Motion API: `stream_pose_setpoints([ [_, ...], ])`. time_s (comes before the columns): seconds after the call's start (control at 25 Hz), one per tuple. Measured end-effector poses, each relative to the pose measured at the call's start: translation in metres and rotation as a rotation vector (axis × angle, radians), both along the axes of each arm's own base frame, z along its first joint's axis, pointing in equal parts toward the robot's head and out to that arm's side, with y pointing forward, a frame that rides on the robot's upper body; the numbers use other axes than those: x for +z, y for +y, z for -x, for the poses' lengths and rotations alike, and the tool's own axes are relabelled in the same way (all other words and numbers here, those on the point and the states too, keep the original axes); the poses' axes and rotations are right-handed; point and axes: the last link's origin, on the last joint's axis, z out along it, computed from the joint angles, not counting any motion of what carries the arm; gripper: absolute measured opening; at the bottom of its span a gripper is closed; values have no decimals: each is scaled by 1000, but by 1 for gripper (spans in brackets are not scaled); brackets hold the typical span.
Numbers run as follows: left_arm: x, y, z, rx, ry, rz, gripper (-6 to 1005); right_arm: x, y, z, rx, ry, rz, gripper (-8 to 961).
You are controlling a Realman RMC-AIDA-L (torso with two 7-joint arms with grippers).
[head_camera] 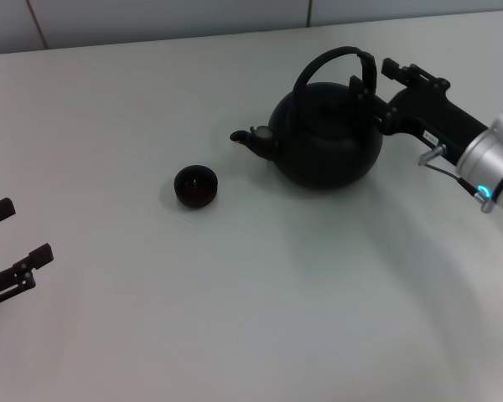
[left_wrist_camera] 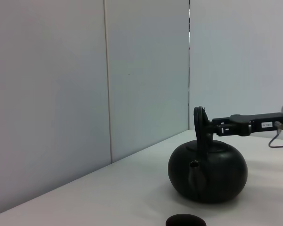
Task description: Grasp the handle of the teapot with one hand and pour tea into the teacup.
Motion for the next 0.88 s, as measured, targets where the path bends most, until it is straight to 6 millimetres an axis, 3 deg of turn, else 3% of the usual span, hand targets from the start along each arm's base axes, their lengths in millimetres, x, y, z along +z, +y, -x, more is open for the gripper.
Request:
stream_pose_setpoints([
  [0.4, 0, 1, 0, 4, 1, 0, 801, 11, -39, -15, 43, 47, -79, 709],
  [0.68, -1, 7, -4, -6, 1, 7, 801, 17, -67, -15, 127, 97, -84, 708],
  [0.88, 2, 15, -8, -15, 8, 61, 801, 30, -89, -8, 291, 107, 117, 707],
])
